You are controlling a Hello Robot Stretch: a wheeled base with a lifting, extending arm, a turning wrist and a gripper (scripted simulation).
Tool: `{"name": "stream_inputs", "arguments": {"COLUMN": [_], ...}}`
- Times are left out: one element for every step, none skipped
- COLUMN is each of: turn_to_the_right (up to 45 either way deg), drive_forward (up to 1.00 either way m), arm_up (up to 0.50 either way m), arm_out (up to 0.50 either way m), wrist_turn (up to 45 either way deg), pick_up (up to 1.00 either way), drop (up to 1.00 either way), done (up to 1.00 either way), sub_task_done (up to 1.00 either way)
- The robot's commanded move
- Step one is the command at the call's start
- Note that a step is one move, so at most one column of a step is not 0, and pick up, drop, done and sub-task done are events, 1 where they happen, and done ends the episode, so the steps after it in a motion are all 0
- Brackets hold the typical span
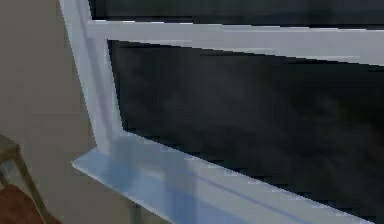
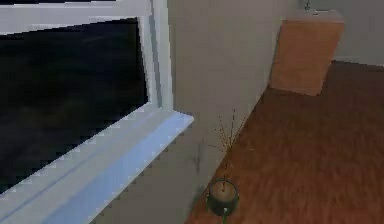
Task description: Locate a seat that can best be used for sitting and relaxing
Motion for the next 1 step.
{"name": "stream_inputs", "arguments": {"turn_to_the_right": [-45.0], "drive_forward": [0.00], "arm_up": [0.00], "arm_out": [0.00], "wrist_turn": [0.0], "pick_up": [0.00], "drop": [0.00], "done": [0.00], "sub_task_done": [0.00]}}
